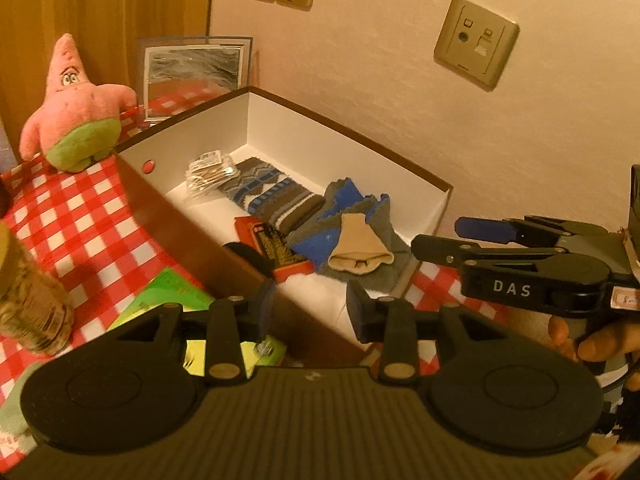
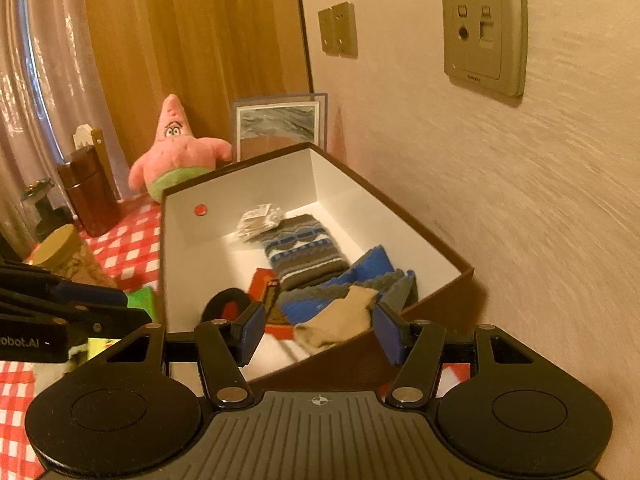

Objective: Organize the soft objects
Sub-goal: 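Move both tools back from the box toward the light-green fuzzy cloth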

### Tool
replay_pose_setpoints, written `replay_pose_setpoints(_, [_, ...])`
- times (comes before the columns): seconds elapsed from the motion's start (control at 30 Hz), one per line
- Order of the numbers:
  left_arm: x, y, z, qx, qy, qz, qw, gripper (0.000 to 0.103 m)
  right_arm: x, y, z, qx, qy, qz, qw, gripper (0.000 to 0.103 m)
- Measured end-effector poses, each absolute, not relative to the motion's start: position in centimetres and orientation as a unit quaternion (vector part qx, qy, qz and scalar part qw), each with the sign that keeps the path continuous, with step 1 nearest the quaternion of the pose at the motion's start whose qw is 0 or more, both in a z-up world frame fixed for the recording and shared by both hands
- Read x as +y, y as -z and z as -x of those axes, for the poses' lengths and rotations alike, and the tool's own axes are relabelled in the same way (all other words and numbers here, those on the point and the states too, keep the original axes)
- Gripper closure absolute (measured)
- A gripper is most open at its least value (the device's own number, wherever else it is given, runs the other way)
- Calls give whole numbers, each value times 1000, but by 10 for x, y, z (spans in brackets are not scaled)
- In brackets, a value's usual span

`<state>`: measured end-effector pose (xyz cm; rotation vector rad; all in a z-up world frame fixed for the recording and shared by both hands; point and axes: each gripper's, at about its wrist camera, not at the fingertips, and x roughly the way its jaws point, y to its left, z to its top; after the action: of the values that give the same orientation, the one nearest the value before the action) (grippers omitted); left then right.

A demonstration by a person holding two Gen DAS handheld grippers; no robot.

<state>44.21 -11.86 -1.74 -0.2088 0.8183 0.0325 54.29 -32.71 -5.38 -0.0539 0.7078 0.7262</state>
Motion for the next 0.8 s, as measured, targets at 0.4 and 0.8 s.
replay_pose_setpoints(0.4, [-74,17,-344,401,-44,100,909,68,-310,50,-466,369,-385,-2,846,43])
replay_pose_setpoints(0.8, [-21,30,-264,417,-82,124,897,68,-248,66,-385,416,-430,17,801,43])
